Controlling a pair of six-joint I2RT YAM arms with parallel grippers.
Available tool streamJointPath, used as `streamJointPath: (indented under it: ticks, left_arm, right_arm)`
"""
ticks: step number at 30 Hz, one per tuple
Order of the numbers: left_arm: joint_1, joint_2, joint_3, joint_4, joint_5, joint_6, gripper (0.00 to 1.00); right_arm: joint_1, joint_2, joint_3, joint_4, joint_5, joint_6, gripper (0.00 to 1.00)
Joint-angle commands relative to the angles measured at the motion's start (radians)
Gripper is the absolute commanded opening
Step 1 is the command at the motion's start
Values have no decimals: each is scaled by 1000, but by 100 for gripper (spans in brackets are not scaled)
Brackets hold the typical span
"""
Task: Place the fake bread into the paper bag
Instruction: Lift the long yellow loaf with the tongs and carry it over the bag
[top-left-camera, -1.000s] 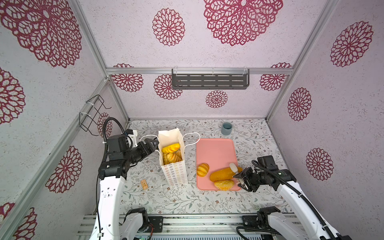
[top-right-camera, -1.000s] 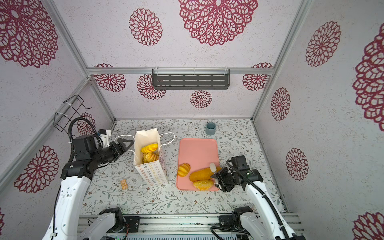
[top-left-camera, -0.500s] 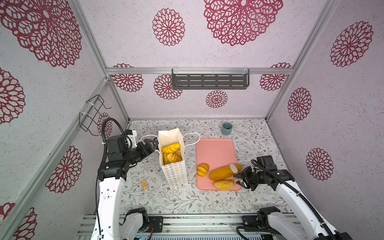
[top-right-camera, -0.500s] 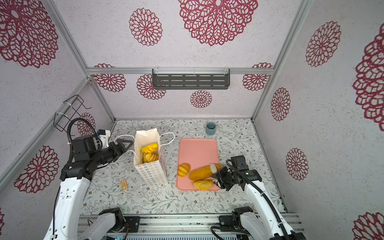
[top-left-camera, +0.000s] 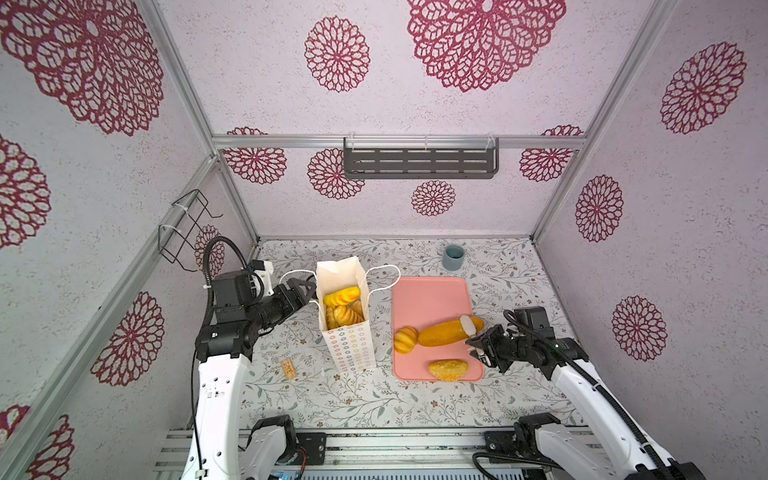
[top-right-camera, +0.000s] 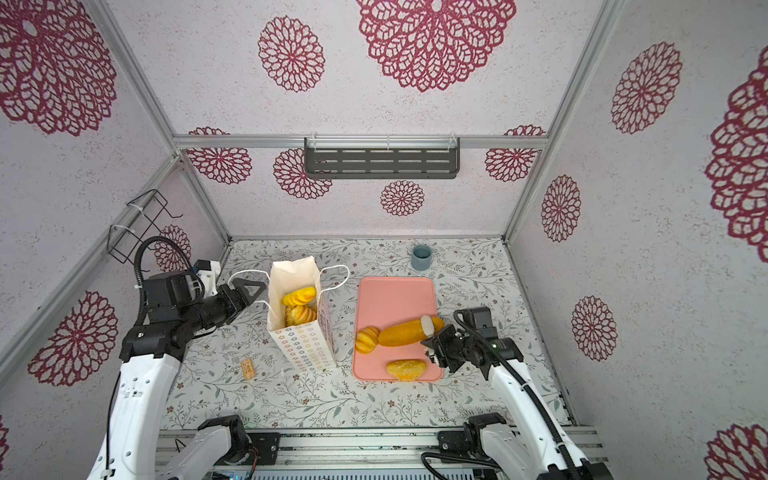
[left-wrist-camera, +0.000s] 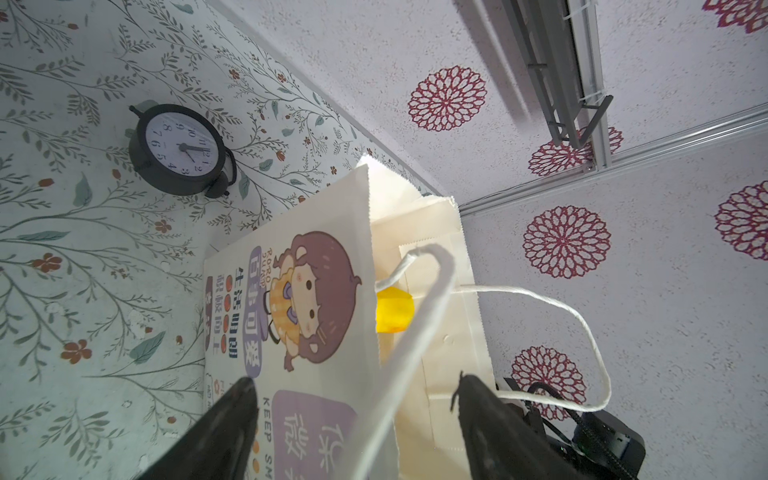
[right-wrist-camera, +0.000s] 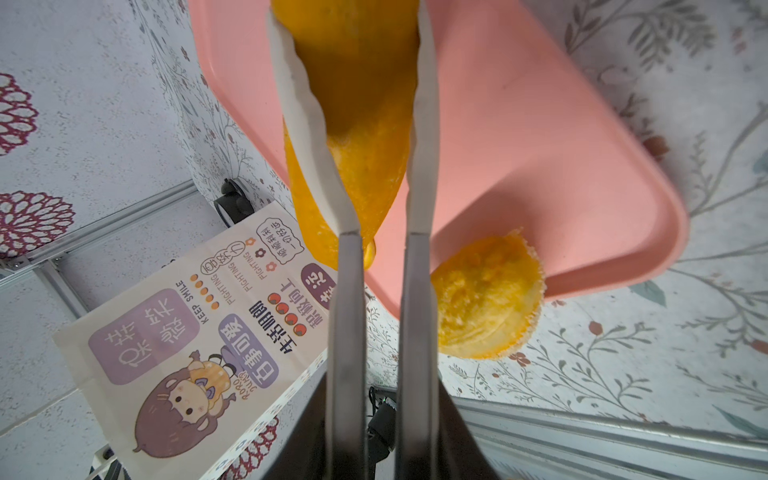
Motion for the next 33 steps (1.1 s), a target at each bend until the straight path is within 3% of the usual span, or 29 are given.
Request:
streamJointPath:
  ticks: [1,7,22,27,33]
  left_arm:
    - [10,-2,14,7,2,10,76]
    - [10,1,23,-5,-4,12,73]
    - [15,-5,45,-26,-18,-19,63]
    - [14,-19,45,-36,-26,-32,57]
    - [14,-35,38,-38,-33,-55,51]
  right_arm:
    - [-2,-2,69,65,37,-42,26]
    - [8,13,119,61,109,-129,25]
    - [189,67,418,32,533,-447,22]
    - [225,104,524,36,577,-538,22]
    - [253,136,635,90,540,-613,22]
